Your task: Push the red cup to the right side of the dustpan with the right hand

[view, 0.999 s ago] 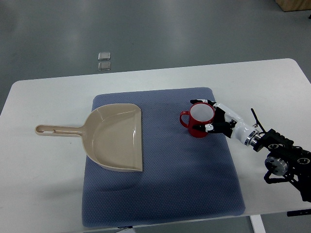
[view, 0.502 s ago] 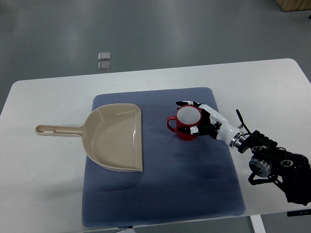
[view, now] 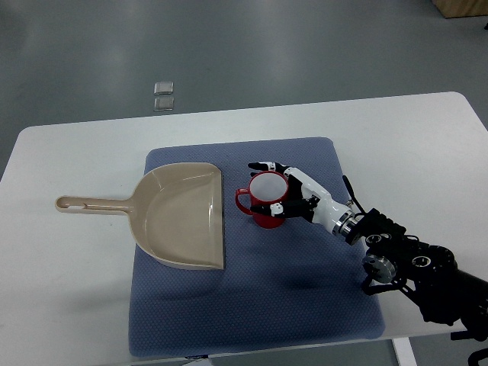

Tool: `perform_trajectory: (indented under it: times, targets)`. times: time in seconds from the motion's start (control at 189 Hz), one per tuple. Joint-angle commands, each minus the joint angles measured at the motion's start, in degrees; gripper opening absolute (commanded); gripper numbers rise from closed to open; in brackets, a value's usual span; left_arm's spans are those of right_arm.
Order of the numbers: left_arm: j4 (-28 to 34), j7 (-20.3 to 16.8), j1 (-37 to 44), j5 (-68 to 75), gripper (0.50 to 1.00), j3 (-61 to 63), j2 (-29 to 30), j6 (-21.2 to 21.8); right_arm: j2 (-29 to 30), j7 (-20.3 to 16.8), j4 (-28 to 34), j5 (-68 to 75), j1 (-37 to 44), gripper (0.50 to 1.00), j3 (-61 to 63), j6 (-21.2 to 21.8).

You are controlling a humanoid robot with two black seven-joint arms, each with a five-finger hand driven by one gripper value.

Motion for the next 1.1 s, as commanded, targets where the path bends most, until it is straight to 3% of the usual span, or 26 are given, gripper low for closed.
perform_trajectory:
  times: [0.0, 0.56, 1.094]
  targets:
    - [0.0, 0.0, 0.01, 0.0, 1.0, 0.0, 0.0, 0.0, 0.9, 0.0, 0.01, 0.0, 0.4, 0.93, -0.5, -0.32]
    - [0.0, 0.0, 0.01, 0.0, 1.0, 0.0, 0.0, 0.0, 4.5, 0.0, 0.1, 0.08, 0.92, 0.93, -3.32, -1.64]
    - [0.0, 0.0, 0.01, 0.0, 1.0, -0.09, 0.0, 0.0, 2.75, 0.0, 0.1, 1.23, 1.98, 0.934, -2.09, -0.85]
